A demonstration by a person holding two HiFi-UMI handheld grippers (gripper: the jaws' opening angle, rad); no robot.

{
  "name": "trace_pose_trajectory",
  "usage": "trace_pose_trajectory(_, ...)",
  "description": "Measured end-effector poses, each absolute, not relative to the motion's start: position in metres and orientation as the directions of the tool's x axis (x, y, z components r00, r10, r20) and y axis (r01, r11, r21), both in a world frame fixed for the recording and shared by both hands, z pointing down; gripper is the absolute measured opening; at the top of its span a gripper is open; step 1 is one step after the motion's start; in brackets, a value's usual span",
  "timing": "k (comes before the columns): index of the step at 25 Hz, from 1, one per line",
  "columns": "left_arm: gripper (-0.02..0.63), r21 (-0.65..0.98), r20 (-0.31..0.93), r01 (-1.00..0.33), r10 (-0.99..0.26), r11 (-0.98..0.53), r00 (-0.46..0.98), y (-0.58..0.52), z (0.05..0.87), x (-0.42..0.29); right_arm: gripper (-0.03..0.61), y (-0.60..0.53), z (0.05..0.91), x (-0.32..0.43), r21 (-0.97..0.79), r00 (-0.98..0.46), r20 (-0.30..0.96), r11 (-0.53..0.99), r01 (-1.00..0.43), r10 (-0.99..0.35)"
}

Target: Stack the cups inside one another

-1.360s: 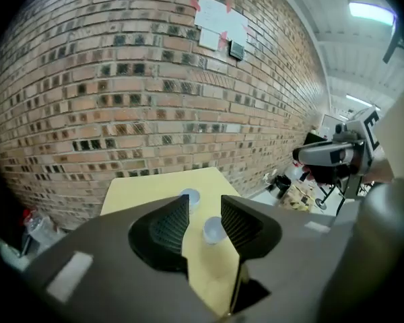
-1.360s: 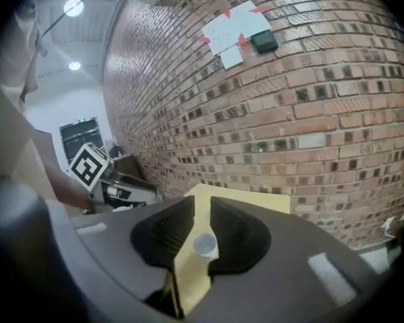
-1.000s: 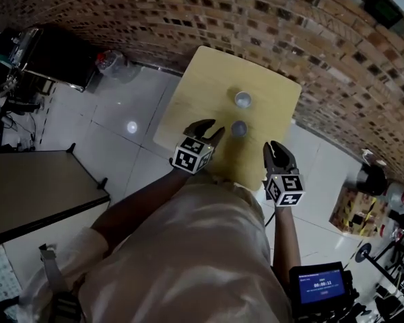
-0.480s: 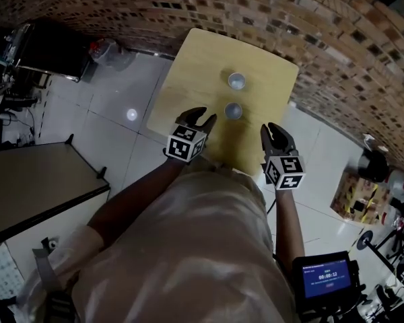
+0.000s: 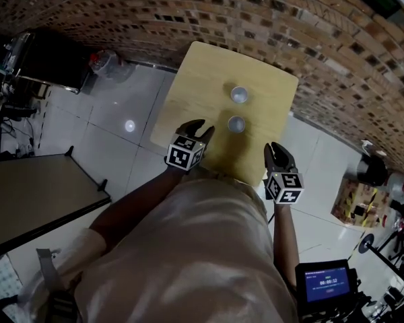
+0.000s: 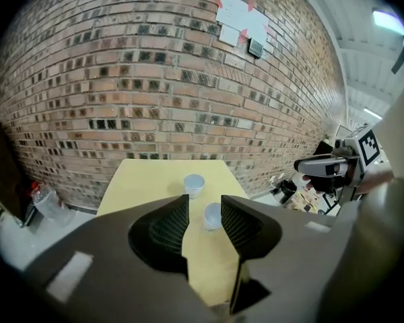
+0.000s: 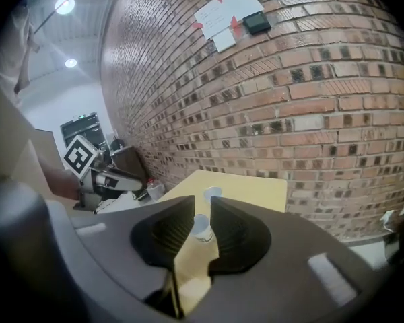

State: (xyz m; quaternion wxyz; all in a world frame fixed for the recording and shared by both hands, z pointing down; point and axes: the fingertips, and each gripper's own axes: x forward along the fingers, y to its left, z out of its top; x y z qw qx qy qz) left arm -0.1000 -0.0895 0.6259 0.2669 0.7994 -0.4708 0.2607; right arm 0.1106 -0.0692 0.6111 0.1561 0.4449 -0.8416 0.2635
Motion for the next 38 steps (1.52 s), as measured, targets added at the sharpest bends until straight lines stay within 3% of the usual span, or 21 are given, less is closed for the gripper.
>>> trace_pose_trajectory(15,0.167,0.167,0.68,-0.847,-0.563,-0.506,0.47,-0.087,0.631,-0.095,0.069,-0.055,0.612,0.117,-0.312,-0.499,0.495,0.39,-0.866,-0.711)
trace_pose_trajectory(19,0.104,0.125,0.68,-0.837,-0.568,-0.532,0.463,-0.084,0.632,-0.088,0.069,-0.049,0.615,0.122,-0.316,-0.494,0.497,0.381,-0.869,-0.714)
trace_pose_trajectory(21,0.11,0.136,0.678,-0.843,-0.572,-0.521,0.462,-0.083,0.632,-0.086,0.069,-0.046,0.616,0.123,-0.318,-0.494,0.496,0.381,-0.868,-0.714)
trace_pose_trajectory(23,0.168,0.149,0.676,-0.836,-0.562,-0.528,0.476,-0.081,0.633,-0.081,0.069,-0.043,0.616,0.125,-0.319,-0.496,0.495,0.382,-0.868,-0.714)
trace_pose_trajectory(25,0.187,0.146,0.68,-0.822,-0.547,-0.55,0.487,-0.077,0.636,-0.075,0.069,-0.041,0.616,0.127,-0.32,-0.496,0.494,0.382,-0.867,-0.714)
trace_pose_trajectory(38,0.209,0.07,0.74,-0.787,-0.497,-0.613,0.452,-0.07,0.66,-0.048,0.069,-0.022,0.624,0.145,-0.339,-0.497,0.507,0.368,-0.866,-0.704)
